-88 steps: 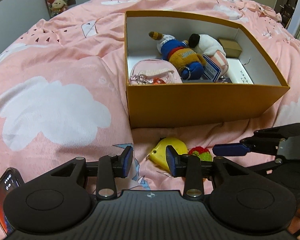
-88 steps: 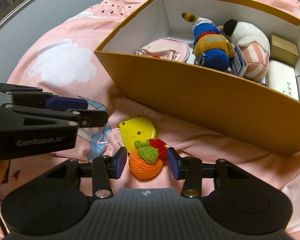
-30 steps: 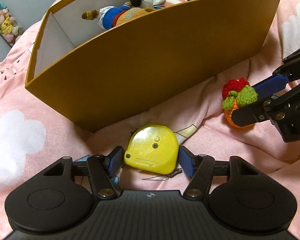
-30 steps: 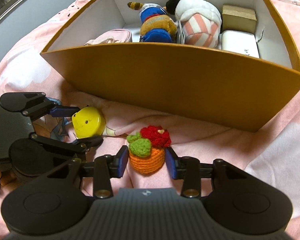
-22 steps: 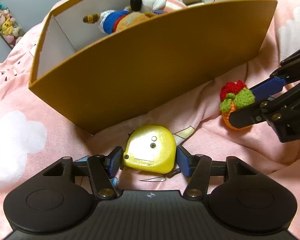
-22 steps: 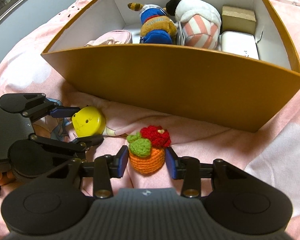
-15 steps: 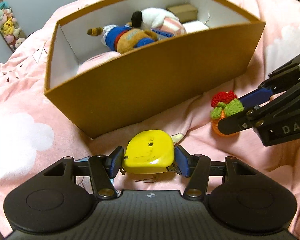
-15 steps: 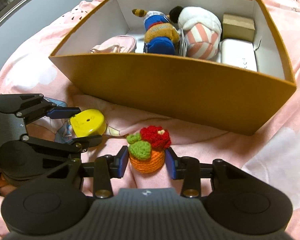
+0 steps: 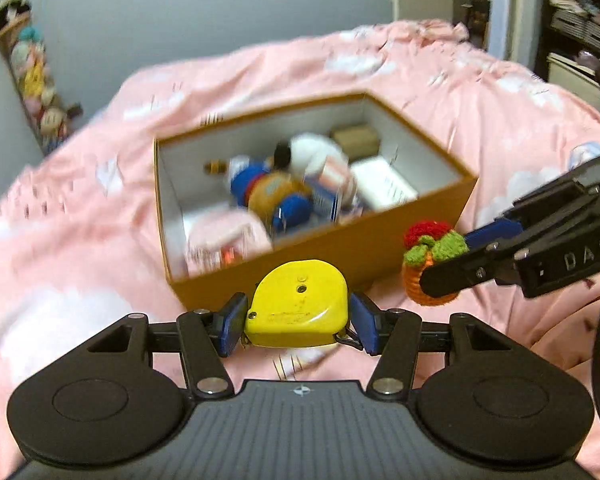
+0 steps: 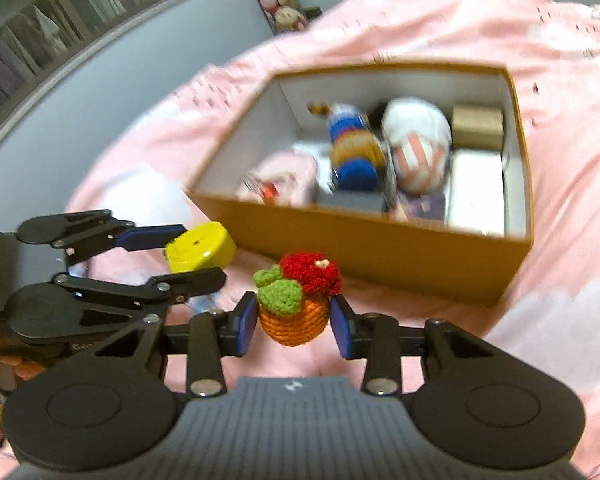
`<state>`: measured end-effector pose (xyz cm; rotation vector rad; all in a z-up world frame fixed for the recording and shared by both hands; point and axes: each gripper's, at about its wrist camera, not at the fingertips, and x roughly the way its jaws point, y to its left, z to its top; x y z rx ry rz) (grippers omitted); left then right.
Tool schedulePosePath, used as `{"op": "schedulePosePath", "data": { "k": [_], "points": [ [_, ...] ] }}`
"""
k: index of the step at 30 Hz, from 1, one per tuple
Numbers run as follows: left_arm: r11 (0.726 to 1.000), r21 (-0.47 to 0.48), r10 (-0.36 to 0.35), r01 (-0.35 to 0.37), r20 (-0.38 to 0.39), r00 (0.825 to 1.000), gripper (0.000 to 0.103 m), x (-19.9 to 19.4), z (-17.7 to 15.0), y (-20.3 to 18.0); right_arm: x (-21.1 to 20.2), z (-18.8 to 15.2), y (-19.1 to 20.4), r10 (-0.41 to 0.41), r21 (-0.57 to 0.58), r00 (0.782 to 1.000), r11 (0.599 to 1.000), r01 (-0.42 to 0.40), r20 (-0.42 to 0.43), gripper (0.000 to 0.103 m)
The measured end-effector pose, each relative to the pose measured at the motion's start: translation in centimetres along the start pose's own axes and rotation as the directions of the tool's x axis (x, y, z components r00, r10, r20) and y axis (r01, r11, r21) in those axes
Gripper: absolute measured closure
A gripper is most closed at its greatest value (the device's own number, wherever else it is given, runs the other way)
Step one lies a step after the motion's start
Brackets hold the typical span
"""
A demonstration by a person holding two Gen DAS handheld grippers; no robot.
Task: Organize objects
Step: 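Lower the tape measure and crochet fruit into the shoebox and open both grippers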
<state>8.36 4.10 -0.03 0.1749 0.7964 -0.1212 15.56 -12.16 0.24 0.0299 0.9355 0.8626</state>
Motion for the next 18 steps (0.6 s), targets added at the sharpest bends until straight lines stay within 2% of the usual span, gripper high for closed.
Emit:
{"op": "schedulePosePath", "data": {
  "k": [5,9,13,16,18],
  "points": [
    [0.995,0.102,0.001,-0.006,0.055,0.998,0.039,-1.1,3.5,0.7,-1.7,3.3,0.6,0.039,-0.052,0.997,0.998,-0.035,0.062,0.062],
    [0.974,0.222,0.036,-0.051,0.071,0.997,0.039,-0.2,6.3,1.4,-1.2,6.4,0.6,0.051,-0.116,0.995,0.992,-0.041,0.087,0.062],
    [0.916,0.383,0.106,-0.123,0.066,0.992,0.039,2.5,8.0,1.6,1.0,9.6,-0.3,0.055,-0.145,0.995,0.989,-0.043,0.078,0.062],
    [0.875,0.468,0.135,-0.128,0.019,0.991,0.039,5.5,8.8,2.0,3.4,11.6,-1.2,0.057,-0.158,0.997,0.986,-0.047,0.056,0.062],
    [0.833,0.538,0.157,-0.131,-0.004,0.988,0.039,7.7,8.7,2.0,5.3,12.6,-1.6,0.055,-0.175,0.998,0.983,-0.047,0.038,0.062]
  ]
}}
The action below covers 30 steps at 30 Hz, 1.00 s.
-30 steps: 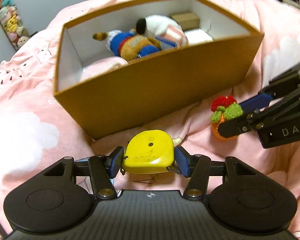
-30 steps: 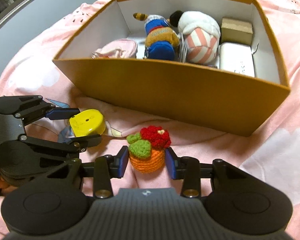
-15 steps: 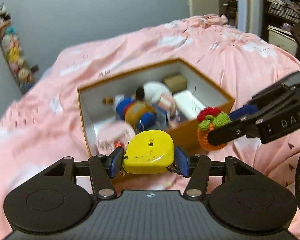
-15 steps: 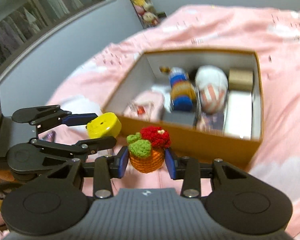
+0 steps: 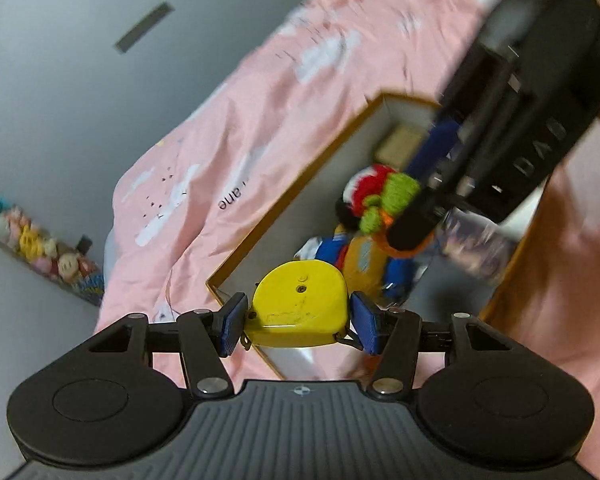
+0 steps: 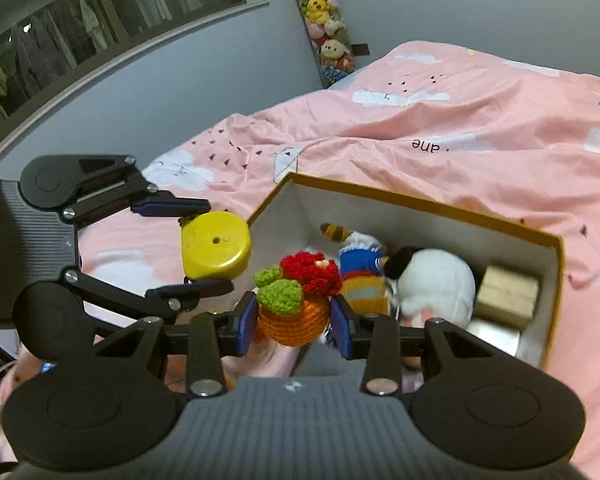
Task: Organize objects
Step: 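Lower the tape measure and crochet fruit into the shoebox and open both grippers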
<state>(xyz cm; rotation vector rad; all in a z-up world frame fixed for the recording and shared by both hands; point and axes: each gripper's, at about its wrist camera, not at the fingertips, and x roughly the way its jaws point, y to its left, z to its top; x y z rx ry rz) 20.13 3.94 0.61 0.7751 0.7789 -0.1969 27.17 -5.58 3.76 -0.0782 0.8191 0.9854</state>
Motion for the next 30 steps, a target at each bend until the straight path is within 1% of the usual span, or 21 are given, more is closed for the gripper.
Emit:
{"op": "schedulePosePath", "data": {
  "k": [1,4,7,9,14,21,23,25,27,30],
  "points": [
    [0.999,0.043,0.002,-0.001,-0.023,1.000,0.039,1.2,0.1,-0.2,1.0,0.4,-0.4,0.004,-0.006,1.000,1.000,-0.004,-0.013,0.062],
    [0.990,0.142,0.011,-0.002,-0.061,0.998,0.039,4.0,-0.1,-0.7,4.0,1.1,-1.4,0.029,-0.010,0.998,0.999,-0.030,-0.059,0.062],
    [0.979,0.200,-0.014,0.030,-0.080,0.997,0.038,5.6,-0.2,-0.9,6.6,1.6,-1.9,0.057,-0.041,0.994,0.997,-0.061,-0.091,0.062],
    [0.973,0.228,-0.014,0.037,-0.101,0.995,0.038,6.7,-0.3,-0.8,8.1,1.9,-1.7,0.070,-0.072,0.991,0.994,-0.078,-0.110,0.062],
    [0.956,0.288,-0.018,0.057,-0.138,0.990,0.038,8.9,-0.6,-0.3,10.7,2.7,-2.1,0.085,-0.123,0.985,0.987,-0.104,-0.149,0.062],
    [0.933,0.348,-0.030,0.093,-0.180,0.983,0.038,10.2,-1.2,-0.4,12.8,2.9,-2.7,0.084,-0.186,0.979,0.975,-0.119,-0.185,0.062],
    [0.927,0.363,-0.026,0.097,-0.196,0.980,0.038,10.5,-1.5,-0.7,13.1,2.8,-2.8,0.094,-0.197,0.980,0.972,-0.129,-0.177,0.061],
    [0.929,0.359,-0.017,0.090,-0.203,0.979,0.038,10.8,-1.7,-0.8,13.3,2.8,-2.8,0.097,-0.203,0.980,0.970,-0.132,-0.174,0.061],
    [0.928,0.361,-0.019,0.094,-0.208,0.978,0.038,10.9,-2.1,-0.9,13.6,2.9,-2.5,0.092,-0.221,0.980,0.967,-0.131,-0.176,0.061],
    [0.919,0.383,-0.010,0.091,-0.207,0.978,0.036,10.7,-2.6,-1.3,13.8,2.8,-2.1,0.082,-0.257,0.981,0.958,-0.126,-0.178,0.061]
  ]
}}
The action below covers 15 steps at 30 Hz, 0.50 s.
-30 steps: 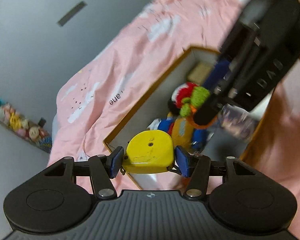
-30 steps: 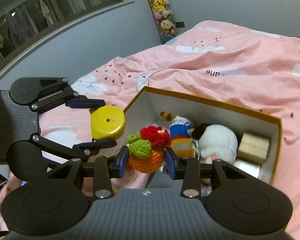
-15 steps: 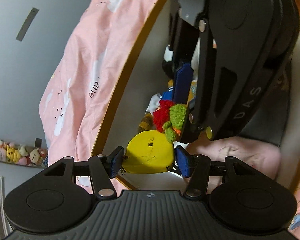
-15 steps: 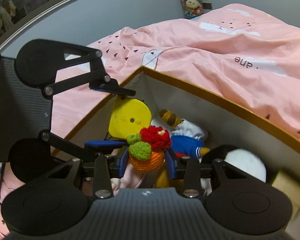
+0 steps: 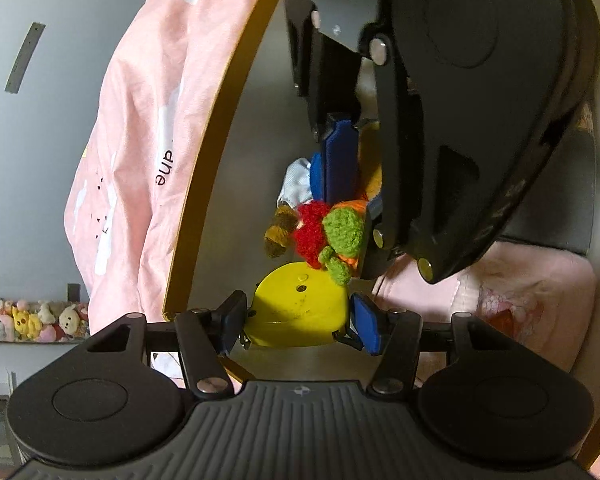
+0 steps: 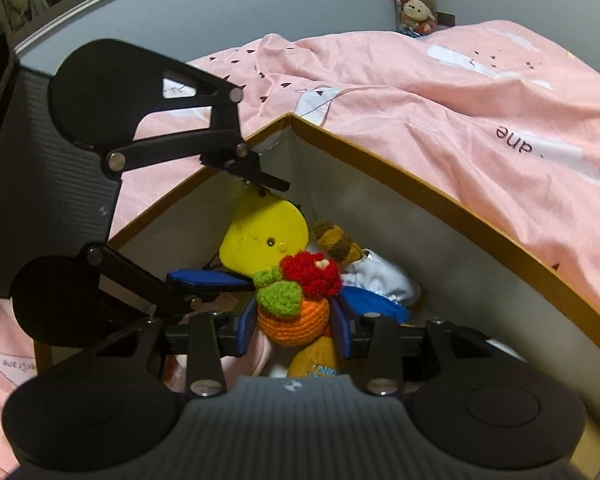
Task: Organize objects
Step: 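Lower the tape measure and crochet fruit into the shoebox and open both grippers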
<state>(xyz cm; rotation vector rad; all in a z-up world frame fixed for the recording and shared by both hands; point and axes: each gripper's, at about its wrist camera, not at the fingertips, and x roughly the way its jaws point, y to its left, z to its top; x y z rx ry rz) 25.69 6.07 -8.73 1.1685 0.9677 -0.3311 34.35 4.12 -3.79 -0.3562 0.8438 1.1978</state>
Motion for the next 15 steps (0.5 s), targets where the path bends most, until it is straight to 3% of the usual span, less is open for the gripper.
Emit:
{"op": "schedulePosePath", "data": {
  "k": [7,15],
  "points": [
    [0.999,0.042,0.015,-0.015,0.001,1.000,0.031,-0.4,-1.0,-1.6,0.1,0.2,-0.2,0.002,-0.014,1.000,1.000,-0.002,0.001,0.061],
    [0.999,-0.019,0.029,-0.028,0.035,0.999,0.029,-2.4,-2.6,-1.5,0.1,0.0,0.1,-0.008,-0.050,1.000,0.999,0.008,-0.004,0.061]
  ]
}}
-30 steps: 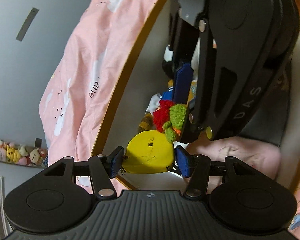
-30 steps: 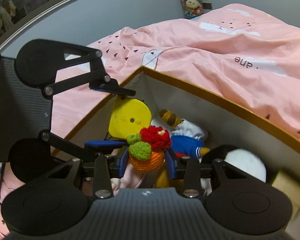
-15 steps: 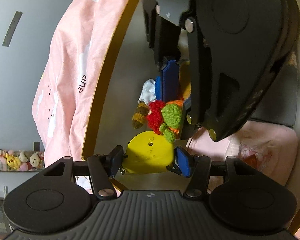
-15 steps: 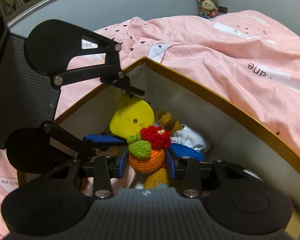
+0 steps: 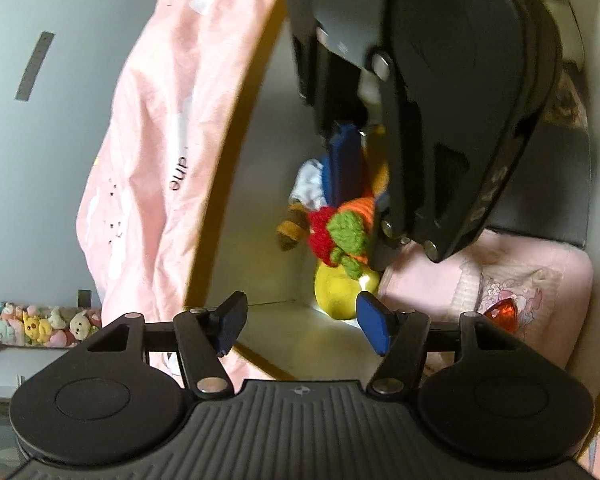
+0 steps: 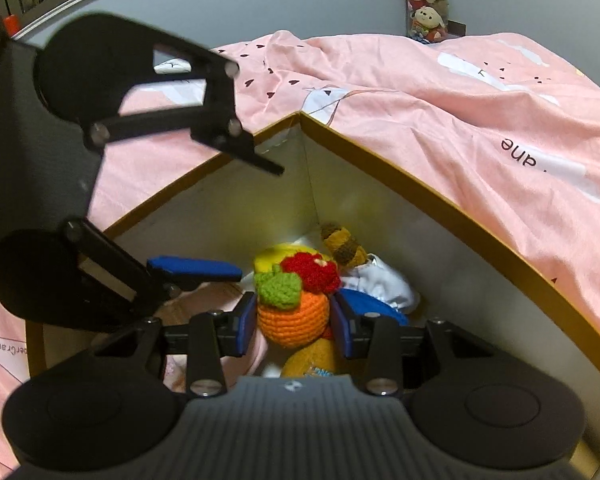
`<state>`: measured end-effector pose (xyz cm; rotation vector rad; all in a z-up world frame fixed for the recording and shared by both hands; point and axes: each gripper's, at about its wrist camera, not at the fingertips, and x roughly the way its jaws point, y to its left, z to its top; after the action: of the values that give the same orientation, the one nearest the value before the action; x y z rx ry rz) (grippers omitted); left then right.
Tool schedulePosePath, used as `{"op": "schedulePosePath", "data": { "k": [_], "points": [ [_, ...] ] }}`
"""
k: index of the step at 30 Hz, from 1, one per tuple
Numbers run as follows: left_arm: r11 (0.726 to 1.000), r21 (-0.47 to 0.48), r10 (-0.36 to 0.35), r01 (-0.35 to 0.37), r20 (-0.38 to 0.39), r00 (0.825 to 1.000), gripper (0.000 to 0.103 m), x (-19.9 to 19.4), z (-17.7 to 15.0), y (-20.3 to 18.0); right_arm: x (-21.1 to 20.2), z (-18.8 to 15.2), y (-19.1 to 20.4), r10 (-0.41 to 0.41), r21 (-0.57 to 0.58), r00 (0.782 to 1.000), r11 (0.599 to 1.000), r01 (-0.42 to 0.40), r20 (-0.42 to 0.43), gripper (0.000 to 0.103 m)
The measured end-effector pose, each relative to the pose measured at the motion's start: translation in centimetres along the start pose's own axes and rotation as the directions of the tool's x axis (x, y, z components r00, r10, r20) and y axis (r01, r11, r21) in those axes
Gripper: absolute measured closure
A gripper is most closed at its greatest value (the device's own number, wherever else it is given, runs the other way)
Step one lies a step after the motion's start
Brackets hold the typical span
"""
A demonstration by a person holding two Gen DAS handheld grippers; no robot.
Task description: Organize objects
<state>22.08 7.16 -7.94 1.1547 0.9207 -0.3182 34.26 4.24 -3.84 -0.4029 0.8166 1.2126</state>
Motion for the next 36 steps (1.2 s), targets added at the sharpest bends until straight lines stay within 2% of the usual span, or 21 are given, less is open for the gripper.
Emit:
{"op": "schedulePosePath", "data": {
  "k": [5,9,12,18,22,25,26,30,33,36],
  "points": [
    [0.994,-0.110,-0.012,0.016,0.040,0.999,0.029,-2.1,-1.2,0.6,0.3,0.3,0.2,-0.009,-0.007,1.000,1.000,0.009,-0.002,0.061],
    [0.978,-0.206,-0.011,0.021,0.048,0.999,0.031,-3.4,-2.1,0.7,0.6,0.6,0.6,-0.017,-0.019,1.000,1.000,0.017,-0.020,0.061],
    [0.957,-0.289,-0.017,0.030,0.047,0.999,0.032,-4.1,-2.6,0.9,0.8,0.9,0.6,-0.018,-0.003,1.000,1.000,0.018,-0.023,0.060],
    [0.894,-0.444,-0.038,0.067,0.075,0.996,0.033,-5.2,-2.9,1.5,0.0,1.0,1.0,-0.029,0.009,1.000,1.000,0.029,-0.006,0.058],
    [0.858,-0.507,-0.031,0.084,0.112,0.993,0.033,-6.7,-0.9,4.1,-1.8,1.0,1.6,-0.057,0.009,0.998,0.998,0.057,0.003,0.055],
    [0.817,-0.569,-0.011,0.092,0.144,0.989,0.033,-9.0,-0.8,4.4,-4.0,1.0,2.1,-0.103,0.016,0.994,0.995,0.103,0.022,0.051],
    [0.804,-0.587,-0.002,0.096,0.160,0.987,0.033,-8.5,-0.4,5.1,-5.2,0.9,2.5,-0.127,0.020,0.991,0.992,0.126,0.035,0.049],
    [0.737,-0.670,0.092,0.092,0.234,0.968,0.033,-10.6,-0.7,6.5,-9.0,0.8,3.2,-0.210,0.062,0.975,0.977,0.205,0.078,0.045],
    [0.673,-0.732,0.160,0.106,0.285,0.945,0.032,-13.4,-0.8,6.6,-12.4,0.4,4.2,-0.284,0.108,0.952,0.956,0.272,0.115,0.040],
    [0.603,-0.787,0.198,0.129,0.304,0.932,0.032,-15.6,-1.2,6.4,-15.7,0.0,5.5,-0.362,0.152,0.922,0.928,0.341,0.138,0.040]
  ]
}}
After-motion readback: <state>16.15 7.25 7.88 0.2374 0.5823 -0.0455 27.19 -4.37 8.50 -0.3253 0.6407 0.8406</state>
